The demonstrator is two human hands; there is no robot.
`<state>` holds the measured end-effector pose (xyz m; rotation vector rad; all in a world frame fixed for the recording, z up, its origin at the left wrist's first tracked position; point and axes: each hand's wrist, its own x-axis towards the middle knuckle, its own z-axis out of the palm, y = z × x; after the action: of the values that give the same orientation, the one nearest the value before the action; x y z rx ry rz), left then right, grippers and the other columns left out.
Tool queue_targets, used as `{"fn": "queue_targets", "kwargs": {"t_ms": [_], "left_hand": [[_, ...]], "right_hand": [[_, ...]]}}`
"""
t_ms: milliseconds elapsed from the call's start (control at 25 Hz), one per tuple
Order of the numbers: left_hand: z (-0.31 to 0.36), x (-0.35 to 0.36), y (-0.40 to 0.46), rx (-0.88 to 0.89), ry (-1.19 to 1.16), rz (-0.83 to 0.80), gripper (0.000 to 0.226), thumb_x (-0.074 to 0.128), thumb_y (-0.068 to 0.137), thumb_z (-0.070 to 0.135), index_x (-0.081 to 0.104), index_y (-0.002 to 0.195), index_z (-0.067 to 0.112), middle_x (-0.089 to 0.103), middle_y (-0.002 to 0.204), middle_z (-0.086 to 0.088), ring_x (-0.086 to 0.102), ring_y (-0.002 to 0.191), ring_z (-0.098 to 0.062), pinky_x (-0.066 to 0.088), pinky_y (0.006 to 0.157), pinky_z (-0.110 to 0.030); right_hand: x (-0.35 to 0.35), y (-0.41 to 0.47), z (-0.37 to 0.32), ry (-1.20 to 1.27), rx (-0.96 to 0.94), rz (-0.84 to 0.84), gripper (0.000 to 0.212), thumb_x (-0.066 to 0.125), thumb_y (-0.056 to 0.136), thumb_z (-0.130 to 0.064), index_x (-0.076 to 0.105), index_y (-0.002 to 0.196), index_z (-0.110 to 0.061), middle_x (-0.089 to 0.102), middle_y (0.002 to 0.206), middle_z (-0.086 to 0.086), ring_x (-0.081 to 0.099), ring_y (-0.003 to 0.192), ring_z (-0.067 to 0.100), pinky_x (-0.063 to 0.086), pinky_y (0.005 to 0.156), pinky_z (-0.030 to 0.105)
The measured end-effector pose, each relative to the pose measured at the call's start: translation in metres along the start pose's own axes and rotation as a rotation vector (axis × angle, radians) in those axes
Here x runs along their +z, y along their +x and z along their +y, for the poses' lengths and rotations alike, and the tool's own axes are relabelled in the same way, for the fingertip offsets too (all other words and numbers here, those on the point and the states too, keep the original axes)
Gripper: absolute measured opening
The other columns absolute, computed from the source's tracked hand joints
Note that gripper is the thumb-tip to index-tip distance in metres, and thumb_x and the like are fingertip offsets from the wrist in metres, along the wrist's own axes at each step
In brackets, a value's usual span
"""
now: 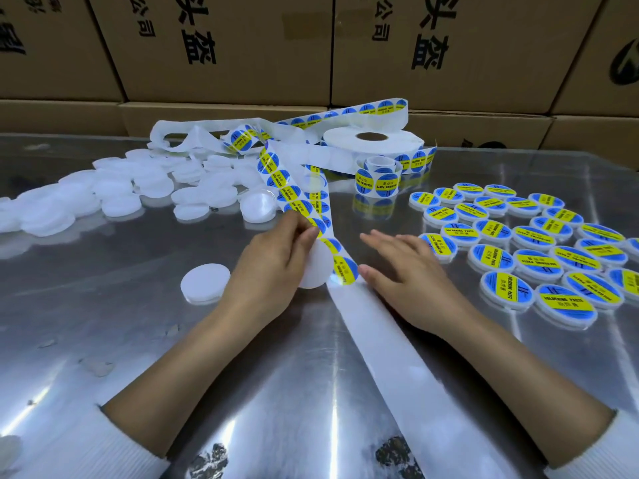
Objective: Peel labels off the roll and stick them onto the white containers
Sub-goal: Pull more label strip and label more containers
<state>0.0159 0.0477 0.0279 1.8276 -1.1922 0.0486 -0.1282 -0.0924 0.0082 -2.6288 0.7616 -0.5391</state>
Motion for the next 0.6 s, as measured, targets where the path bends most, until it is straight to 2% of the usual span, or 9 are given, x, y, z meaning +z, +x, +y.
{"fn": "queue_targets", "kwargs": {"t_ms": [120, 240, 360, 480, 600], "left_hand": [[-0.006, 0.000, 0.002, -0.076, 0.105, -0.022, 0.022, 0.045, 0.097, 0.033, 0.058, 0.087, 0.018, 0.059, 0.072, 0.004, 0.049, 0.072, -0.019, 0.042, 0.066, -0.037], [-0.013, 0.002, 0.003, -0.053, 0.314, -0.072, 0.020, 0.049, 0.095, 0.028, 0.064, 0.093, 0.016, 0.061, 0.092, 0.000, 0.054, 0.094, -0.023, 0.044, 0.079, -0.040], [-0.010, 0.003, 0.001, 0.086, 0.230, -0.124, 0.023, 0.059, 0.090, 0.032, 0.068, 0.106, 0.019, 0.064, 0.107, 0.002, 0.056, 0.105, -0.018, 0.043, 0.090, -0.035], [-0.005, 0.011, -0.005, 0.198, 0.310, -0.285, 0.048, 0.059, 0.080, 0.052, 0.066, 0.117, 0.022, 0.066, 0.118, 0.006, 0.056, 0.114, -0.011, 0.041, 0.097, -0.032], [-0.006, 0.016, -0.007, 0.173, 0.315, -0.290, 0.045, 0.063, 0.083, 0.052, 0.067, 0.117, 0.023, 0.066, 0.120, 0.009, 0.055, 0.114, -0.009, 0.039, 0.092, -0.023]], "right_hand": [[0.004, -0.003, -0.005, 0.100, -0.118, -0.110, 0.052, 0.051, 0.093, -0.041, 0.032, 0.141, -0.046, 0.045, 0.139, -0.020, 0.021, 0.134, 0.004, 0.025, 0.108, 0.029], [0.005, -0.001, 0.000, 0.118, -0.085, -0.136, 0.047, 0.052, 0.092, -0.039, 0.039, 0.136, -0.049, 0.047, 0.138, -0.012, 0.022, 0.135, 0.004, 0.028, 0.110, 0.034], [0.007, 0.000, 0.000, 0.119, -0.076, -0.124, 0.044, 0.052, 0.092, -0.039, 0.042, 0.134, -0.048, 0.048, 0.135, -0.004, 0.025, 0.134, 0.005, 0.030, 0.109, 0.034], [0.008, 0.000, 0.000, 0.131, -0.069, -0.116, 0.049, 0.052, 0.092, -0.038, 0.036, 0.137, -0.047, 0.049, 0.135, -0.003, 0.031, 0.131, 0.009, 0.032, 0.108, 0.035], [0.007, 0.000, 0.000, 0.125, -0.069, -0.134, 0.054, 0.051, 0.093, -0.037, 0.030, 0.142, -0.044, 0.048, 0.139, -0.010, 0.030, 0.132, 0.008, 0.030, 0.110, 0.035]]}}
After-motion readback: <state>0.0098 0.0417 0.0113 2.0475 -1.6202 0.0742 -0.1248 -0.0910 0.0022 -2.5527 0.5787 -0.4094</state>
